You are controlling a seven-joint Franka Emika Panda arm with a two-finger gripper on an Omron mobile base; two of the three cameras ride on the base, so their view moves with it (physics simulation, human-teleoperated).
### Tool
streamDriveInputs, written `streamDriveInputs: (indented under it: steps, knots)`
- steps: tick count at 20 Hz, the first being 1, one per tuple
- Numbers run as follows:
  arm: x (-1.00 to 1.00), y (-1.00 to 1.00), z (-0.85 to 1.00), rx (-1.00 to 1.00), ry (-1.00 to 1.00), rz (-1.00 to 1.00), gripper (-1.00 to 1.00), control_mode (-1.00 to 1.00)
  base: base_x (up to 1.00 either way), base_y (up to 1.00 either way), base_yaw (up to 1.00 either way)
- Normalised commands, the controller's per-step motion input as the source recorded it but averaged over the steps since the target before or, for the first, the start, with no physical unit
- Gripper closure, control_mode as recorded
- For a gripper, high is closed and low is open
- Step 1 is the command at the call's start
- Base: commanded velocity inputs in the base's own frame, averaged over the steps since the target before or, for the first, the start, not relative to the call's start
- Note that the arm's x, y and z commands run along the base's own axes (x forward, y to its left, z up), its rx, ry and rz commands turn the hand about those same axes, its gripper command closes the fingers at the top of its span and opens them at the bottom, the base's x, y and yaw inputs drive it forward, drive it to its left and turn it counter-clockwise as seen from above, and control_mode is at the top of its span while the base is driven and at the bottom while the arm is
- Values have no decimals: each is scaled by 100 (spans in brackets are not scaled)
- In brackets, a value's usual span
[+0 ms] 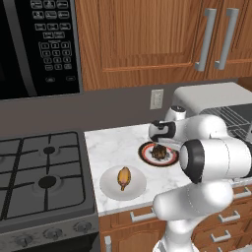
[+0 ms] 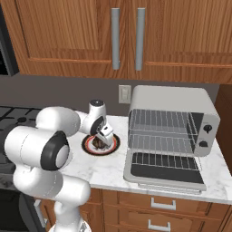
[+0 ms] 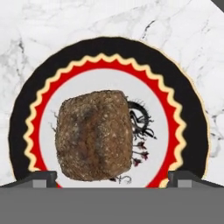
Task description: Open the toaster oven door. Place the bread on the bottom rack in the toaster oven and place the chicken drumstick on the top rack.
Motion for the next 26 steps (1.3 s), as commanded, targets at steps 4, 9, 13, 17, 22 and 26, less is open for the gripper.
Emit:
streamDriveInputs:
  steps: [4, 9, 13, 17, 22, 26]
  knots:
    - [6, 0, -20, 0, 1, 0, -100, -100, 0, 0, 0]
    - [4, 0, -19, 0, 0, 0, -100, -100, 0, 0, 0]
    - [7, 0, -17, 0, 2, 0, -100, -100, 0, 0, 0]
    - [8, 0, -17, 0, 4, 0, -100, -100, 0, 0, 0]
    - [6, 3, -27, 0, 9, 0, -100, -100, 0, 0, 0]
    - [0, 12, -42, 0, 13, 2, -100, -100, 0, 0, 0]
